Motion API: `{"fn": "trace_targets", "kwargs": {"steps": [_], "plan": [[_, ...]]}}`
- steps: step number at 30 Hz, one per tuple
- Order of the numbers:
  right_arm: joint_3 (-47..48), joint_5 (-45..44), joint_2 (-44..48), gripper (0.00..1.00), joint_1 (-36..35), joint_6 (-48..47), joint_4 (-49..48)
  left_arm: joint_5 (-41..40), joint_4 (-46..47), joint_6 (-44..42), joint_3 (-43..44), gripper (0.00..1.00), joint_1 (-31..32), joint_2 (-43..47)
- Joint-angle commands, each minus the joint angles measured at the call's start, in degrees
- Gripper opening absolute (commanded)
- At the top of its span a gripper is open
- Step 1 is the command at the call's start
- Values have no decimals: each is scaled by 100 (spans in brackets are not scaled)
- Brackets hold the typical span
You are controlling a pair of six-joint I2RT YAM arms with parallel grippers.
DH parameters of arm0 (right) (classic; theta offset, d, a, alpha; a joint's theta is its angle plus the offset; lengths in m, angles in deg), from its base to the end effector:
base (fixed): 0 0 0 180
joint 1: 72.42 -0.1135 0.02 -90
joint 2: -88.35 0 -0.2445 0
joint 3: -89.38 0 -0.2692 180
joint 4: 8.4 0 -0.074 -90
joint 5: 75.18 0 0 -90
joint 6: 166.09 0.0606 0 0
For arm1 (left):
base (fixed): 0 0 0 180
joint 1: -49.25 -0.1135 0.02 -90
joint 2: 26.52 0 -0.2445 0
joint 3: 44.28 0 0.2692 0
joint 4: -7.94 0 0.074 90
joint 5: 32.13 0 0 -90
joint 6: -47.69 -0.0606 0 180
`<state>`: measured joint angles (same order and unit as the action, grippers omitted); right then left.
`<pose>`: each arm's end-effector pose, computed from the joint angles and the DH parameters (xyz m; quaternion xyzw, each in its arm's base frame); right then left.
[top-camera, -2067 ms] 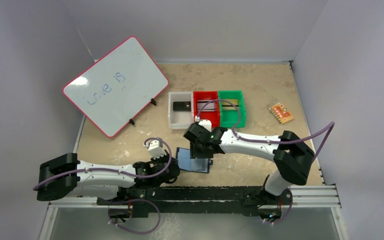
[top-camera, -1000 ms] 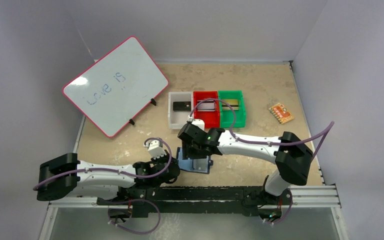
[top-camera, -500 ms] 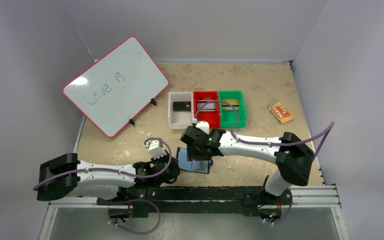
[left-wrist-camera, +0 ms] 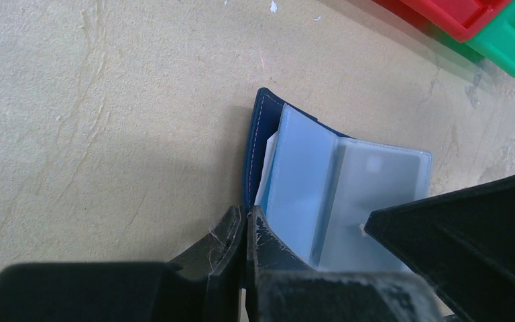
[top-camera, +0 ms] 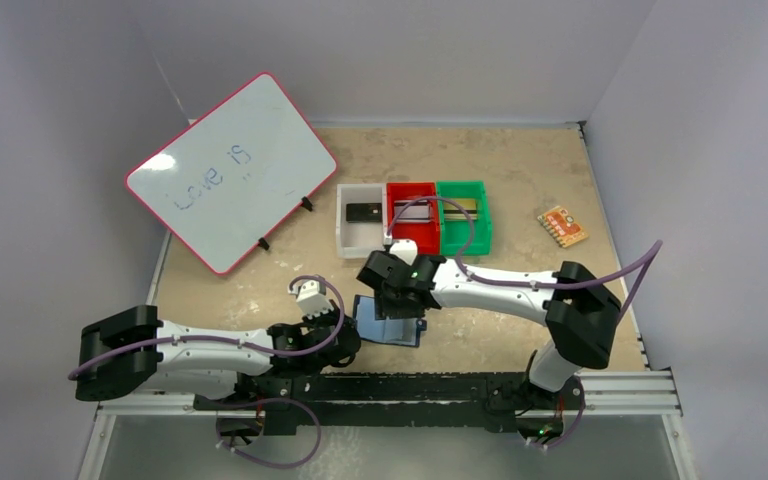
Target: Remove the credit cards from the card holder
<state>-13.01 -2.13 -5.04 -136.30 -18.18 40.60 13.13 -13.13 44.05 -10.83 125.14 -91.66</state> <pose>0.1698 0.3062 0.1650 -0.0181 0.9656 0.1187 0.2307 0.0943 -0.2002 0.1007 -0.2010 0.8616 -0.2361 0.4019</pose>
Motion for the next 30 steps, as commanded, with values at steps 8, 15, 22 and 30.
{"fn": "trace_targets", "kwargs": {"steps": [8,15,22,30], "plan": [[168,744,266,57,-90,-636,-1481,-82,127,14,157,0,49,-44],[479,10,-366,57,-90,-185,-59,-117,36,39,120,0,48,64],[96,-311,-293,58,-89,221,375,-124,31,47,122,0,48,43],[-379,-521,-60,57,-74,674,668,-115,-20,49,142,0,48,36]]}}
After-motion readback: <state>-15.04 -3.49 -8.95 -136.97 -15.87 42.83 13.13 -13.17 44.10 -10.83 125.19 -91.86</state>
